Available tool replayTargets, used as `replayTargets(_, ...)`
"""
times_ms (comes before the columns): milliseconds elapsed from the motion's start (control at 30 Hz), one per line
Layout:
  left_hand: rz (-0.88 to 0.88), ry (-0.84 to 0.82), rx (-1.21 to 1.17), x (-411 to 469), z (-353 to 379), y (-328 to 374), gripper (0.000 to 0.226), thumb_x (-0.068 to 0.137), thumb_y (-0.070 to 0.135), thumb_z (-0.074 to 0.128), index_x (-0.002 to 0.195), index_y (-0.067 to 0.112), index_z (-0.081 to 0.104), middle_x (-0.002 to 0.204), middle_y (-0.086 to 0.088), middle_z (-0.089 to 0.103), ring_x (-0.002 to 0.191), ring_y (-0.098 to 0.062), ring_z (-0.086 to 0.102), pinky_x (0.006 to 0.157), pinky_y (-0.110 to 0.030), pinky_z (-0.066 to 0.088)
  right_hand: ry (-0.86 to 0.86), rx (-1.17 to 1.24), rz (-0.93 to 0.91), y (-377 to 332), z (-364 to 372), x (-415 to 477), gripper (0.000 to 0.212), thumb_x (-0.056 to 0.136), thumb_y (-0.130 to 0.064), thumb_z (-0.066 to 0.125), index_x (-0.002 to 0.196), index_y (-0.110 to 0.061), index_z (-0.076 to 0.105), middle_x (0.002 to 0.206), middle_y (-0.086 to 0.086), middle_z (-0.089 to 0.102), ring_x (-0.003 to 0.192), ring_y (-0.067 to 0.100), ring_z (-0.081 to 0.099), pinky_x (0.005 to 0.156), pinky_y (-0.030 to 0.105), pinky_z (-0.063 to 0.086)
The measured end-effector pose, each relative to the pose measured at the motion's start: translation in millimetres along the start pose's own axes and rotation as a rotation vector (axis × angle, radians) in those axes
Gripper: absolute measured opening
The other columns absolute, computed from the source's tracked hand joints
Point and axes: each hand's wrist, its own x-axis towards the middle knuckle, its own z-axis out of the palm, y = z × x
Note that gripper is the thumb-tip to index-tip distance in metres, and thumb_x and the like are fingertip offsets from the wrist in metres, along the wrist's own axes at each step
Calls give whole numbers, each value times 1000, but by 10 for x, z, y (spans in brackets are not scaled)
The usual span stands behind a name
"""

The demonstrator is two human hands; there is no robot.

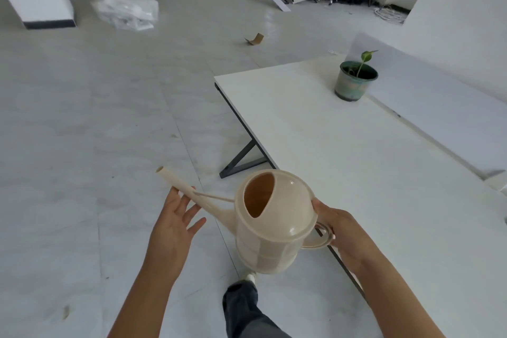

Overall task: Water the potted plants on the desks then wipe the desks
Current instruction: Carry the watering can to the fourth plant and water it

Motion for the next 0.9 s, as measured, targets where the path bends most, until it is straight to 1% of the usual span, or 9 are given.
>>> replayTargets(67,12,3,37,312,72,65,44,98,34,24,141,27,32,135,-3,49,126,-29,45,103,-49,33,-23,5,-11,-132,-19,341,48,90,-39,44,95,2,69,89,11,73,76,5,63,68,20,44)
replayTargets(133,18,12,53,648,158,152,44,98,33,26,141,27,33,135,-3,49,125,-29,46,101,-49,34,-44,32,-23,-298,-33,675,40,92,-35,43,91,-7,72,84,-3,75,80,0,65,67,17,45)
replayTargets(200,18,25,54,955,261,260,44,98,32,26,141,27,33,134,-3,50,123,-29,47,100,-49,35,-56,42,-25,-492,-27,973,39,89,-38,48,95,-8,72,92,-3,75,91,1,63,82,24,40)
replayTargets(267,37,33,44,1241,368,365,44,98,31,27,142,26,33,133,-4,50,123,-30,47,100,-50,35,-72,40,-30,-682,-29,1261,49,77,-46,54,97,-5,71,99,2,74,99,5,61,96,34,34)
replayTargets(333,63,37,44,1511,473,452,44,98,31,27,142,26,33,133,-4,51,122,-29,48,100,-50,35,-75,39,-36,-868,-40,1539,55,71,-50,52,97,-5,71,101,3,74,102,7,61,104,39,32)
replayTargets(400,72,44,49,1734,565,524,44,98,32,27,142,27,32,134,-3,50,122,-29,48,100,-50,36,-77,42,-27,-1034,-41,1771,49,73,-49,55,96,-9,72,102,1,73,105,9,60,108,41,31)
replayTargets(600,52,27,75,2368,801,679,46,97,34,26,143,29,29,135,-3,48,123,-29,46,103,-53,32,-16,65,-1,-1342,-63,2281,46,66,-53,50,85,-18,74,99,-3,73,105,11,59,108,43,30)
replayTargets(800,-31,-100,140,3208,1037,783,46,96,34,28,141,28,32,132,-5,52,122,-30,48,99,-49,35,125,89,67,-1472,-81,2769,37,86,-44,50,97,-17,72,107,-1,71,107,10,58,108,42,30)
replayTargets(900,-111,-198,179,3683,1199,869,46,95,35,29,141,29,31,130,-2,52,124,-28,46,99,-48,35,230,127,100,-1565,-54,2982,35,90,-40,45,94,-18,72,98,-4,72,101,9,59,107,42,31)
